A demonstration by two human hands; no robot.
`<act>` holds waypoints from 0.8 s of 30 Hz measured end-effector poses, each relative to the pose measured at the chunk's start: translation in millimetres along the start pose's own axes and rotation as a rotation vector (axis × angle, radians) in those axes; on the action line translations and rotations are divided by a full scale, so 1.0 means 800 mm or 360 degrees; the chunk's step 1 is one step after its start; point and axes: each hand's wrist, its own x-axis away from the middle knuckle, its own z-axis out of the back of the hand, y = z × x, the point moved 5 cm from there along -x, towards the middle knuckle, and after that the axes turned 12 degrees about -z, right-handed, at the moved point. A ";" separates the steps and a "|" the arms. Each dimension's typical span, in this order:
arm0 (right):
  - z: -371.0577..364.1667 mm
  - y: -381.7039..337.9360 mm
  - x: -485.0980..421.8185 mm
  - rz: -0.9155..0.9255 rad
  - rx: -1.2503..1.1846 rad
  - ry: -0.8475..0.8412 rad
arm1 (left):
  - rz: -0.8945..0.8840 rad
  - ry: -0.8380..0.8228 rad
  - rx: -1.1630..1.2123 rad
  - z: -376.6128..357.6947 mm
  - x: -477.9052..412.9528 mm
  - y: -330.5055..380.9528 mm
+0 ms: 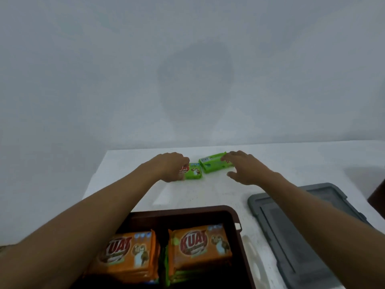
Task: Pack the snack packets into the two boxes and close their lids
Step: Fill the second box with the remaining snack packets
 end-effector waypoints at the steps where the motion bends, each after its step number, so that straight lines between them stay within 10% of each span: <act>1: -0.006 -0.002 -0.008 0.0020 0.0036 -0.0021 | 0.0013 -0.0081 -0.0003 -0.011 -0.011 -0.002; 7: -0.045 -0.005 -0.040 0.0078 0.0157 -0.0148 | 0.0060 -0.0118 0.0052 -0.031 -0.035 -0.007; 14: -0.036 -0.014 -0.047 0.0226 0.0262 0.0384 | 0.0134 0.0029 0.0107 -0.031 -0.024 -0.019; 24: -0.032 0.020 -0.028 -0.0896 -0.1353 0.0153 | 0.0279 0.0358 0.0910 0.015 0.050 -0.045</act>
